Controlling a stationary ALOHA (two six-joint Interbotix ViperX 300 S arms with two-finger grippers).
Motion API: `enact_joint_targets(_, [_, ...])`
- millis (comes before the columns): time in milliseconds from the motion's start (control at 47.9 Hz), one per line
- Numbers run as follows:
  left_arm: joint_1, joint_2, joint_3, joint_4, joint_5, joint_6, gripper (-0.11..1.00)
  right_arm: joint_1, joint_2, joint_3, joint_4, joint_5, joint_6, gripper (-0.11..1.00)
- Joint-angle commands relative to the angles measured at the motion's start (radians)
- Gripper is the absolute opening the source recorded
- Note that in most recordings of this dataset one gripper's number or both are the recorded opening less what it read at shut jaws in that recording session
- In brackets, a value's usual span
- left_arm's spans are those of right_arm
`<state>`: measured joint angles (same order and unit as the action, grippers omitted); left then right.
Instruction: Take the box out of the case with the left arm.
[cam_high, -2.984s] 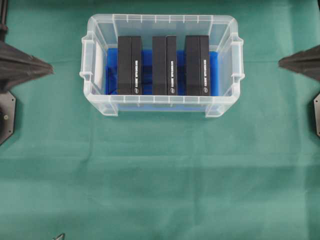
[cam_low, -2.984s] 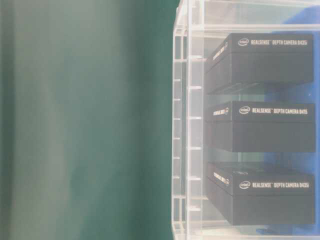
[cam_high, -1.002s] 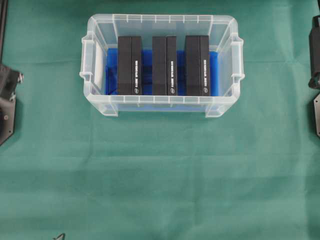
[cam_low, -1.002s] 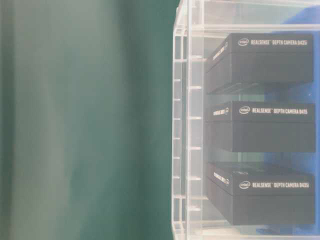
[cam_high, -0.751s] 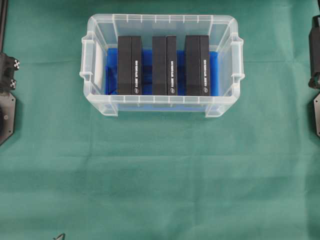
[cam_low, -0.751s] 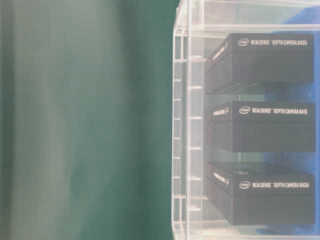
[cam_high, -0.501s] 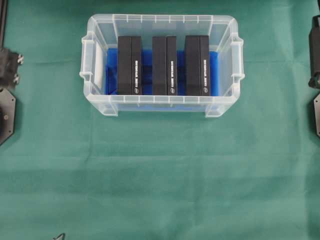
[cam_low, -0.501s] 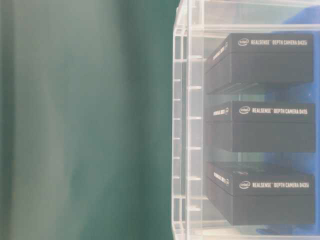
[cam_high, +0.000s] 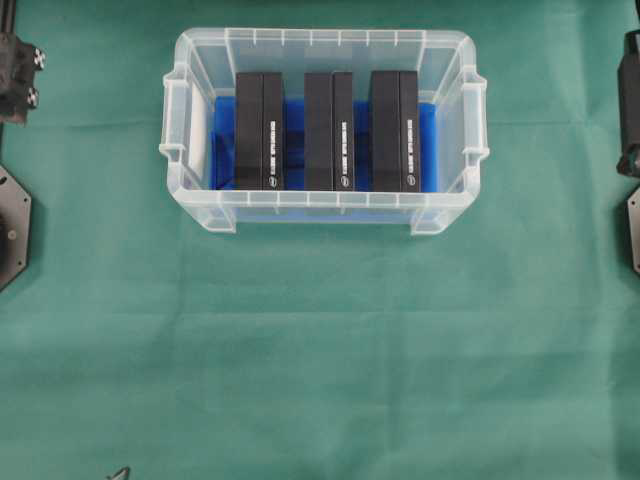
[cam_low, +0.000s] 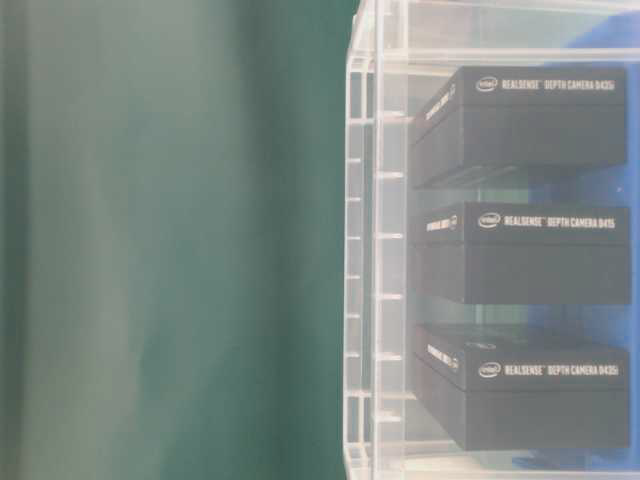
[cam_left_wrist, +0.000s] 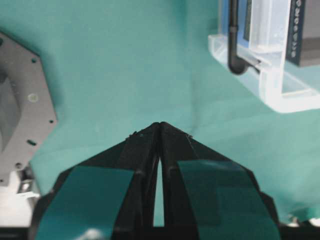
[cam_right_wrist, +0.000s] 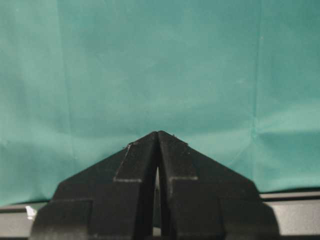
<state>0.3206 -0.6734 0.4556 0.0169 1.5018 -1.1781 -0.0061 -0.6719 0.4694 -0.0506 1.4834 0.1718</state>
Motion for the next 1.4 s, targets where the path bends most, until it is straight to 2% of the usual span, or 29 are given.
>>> enact_joint_targets(0, [0.005, 0.006, -0.023, -0.005, 0.009, 0.006, 0.02, -0.002, 0.000, -0.025, -0.005, 0.002, 0.002, 0.01])
enact_joint_targets(146, [0.005, 0.028, -0.020, -0.006, 0.011, 0.006, 0.03, -0.002, 0.000, -0.025, -0.014, 0.002, 0.002, 0.01])
enact_joint_targets(250, [0.005, 0.035, -0.020, -0.008, 0.008, 0.006, 0.11, -0.002, 0.000, -0.023, -0.018, 0.002, 0.002, 0.01])
enact_joint_targets(355, [0.005, 0.034, -0.018, -0.008, 0.005, -0.005, 0.32, 0.000, 0.000, -0.023, -0.018, 0.002, 0.002, 0.01])
enact_joint_targets(522, [0.005, 0.032, -0.011, -0.002, 0.005, -0.009, 0.83, -0.002, 0.000, -0.023, -0.018, 0.002, 0.002, 0.01])
enact_joint_targets(605, [0.005, 0.034, -0.011, -0.003, 0.005, -0.009, 0.96, -0.002, 0.000, -0.023, -0.020, 0.002, 0.002, 0.01])
enact_joint_targets(1127, [0.003, 0.057, -0.020, 0.000, 0.000, -0.005, 0.96, -0.002, 0.000, -0.023, -0.018, 0.002, 0.002, 0.01])
enact_joint_targets(1377, [-0.023, 0.164, -0.095, 0.000, -0.046, -0.009, 0.96, -0.002, 0.000, -0.023, -0.020, 0.002, 0.002, 0.01])
